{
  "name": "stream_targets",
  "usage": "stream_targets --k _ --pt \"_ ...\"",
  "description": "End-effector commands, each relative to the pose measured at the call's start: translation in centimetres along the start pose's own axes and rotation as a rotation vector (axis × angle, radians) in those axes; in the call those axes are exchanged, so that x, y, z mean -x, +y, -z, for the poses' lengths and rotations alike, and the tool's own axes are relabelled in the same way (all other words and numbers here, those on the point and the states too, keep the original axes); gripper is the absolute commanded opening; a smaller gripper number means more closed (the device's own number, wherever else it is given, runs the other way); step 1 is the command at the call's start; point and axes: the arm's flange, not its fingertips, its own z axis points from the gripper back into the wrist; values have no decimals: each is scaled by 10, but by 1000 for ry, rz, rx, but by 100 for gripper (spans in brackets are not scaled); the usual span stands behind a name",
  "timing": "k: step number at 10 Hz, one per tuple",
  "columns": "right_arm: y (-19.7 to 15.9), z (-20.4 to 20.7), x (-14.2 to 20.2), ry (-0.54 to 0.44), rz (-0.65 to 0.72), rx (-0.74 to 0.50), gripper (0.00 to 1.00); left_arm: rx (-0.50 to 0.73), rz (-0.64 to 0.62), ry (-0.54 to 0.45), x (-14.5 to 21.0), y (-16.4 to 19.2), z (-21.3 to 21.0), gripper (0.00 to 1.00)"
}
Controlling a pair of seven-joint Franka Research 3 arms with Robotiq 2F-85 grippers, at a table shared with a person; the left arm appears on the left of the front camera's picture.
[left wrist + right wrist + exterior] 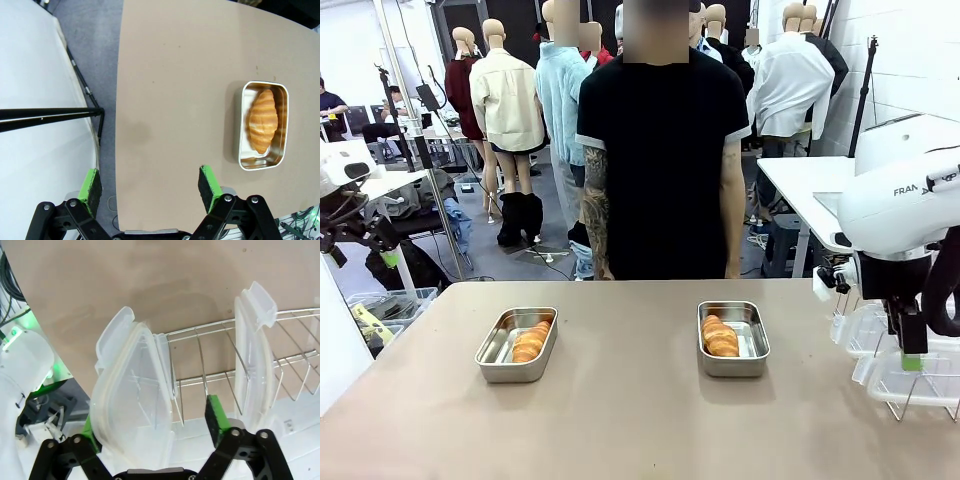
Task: Place the bread in airtight containers.
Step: Pick up one Airtight Container lid and hand it to the human.
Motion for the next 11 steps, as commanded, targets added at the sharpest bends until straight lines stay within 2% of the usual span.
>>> stream_targets --k 1,4,5,11 --pt "4 8 -2 -6 19 3 61 -28 -16 3 2 -1 -1 100" --pt "12 5 0 -1 31 10 3 -28 -16 3 2 -1 -1 100" --pt "14 3 0 -5 33 16 0 -28 -16 3 2 -1 -1 100" --pt "29 -7 1 20 7 12 0 -28 -16 3 2 -1 -1 100"
